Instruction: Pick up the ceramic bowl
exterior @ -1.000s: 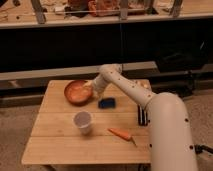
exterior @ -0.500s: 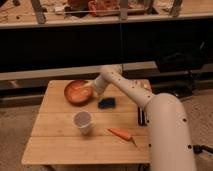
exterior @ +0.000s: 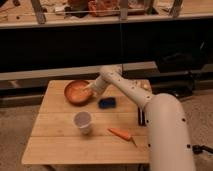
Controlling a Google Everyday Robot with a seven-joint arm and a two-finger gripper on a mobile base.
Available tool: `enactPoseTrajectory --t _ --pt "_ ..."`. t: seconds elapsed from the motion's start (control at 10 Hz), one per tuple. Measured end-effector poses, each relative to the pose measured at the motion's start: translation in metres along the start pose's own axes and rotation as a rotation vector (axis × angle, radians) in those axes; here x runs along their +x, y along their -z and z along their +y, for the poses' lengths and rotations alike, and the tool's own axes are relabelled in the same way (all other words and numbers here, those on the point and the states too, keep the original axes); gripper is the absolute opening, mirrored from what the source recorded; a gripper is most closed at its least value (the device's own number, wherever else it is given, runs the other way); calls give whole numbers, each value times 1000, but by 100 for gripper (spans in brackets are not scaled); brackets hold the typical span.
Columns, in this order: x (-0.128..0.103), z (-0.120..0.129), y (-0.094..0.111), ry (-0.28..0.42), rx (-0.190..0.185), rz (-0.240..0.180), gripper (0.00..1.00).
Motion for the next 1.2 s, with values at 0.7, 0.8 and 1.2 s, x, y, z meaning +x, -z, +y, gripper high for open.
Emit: enactPoseTrajectory --t 0.7,0.8,1.2 --pt "-2 8 -14 -10 4 -23 10" --pt "-2 9 -15 -7 7 -21 4" --pt "-8 -3 19 30 17 -6 1"
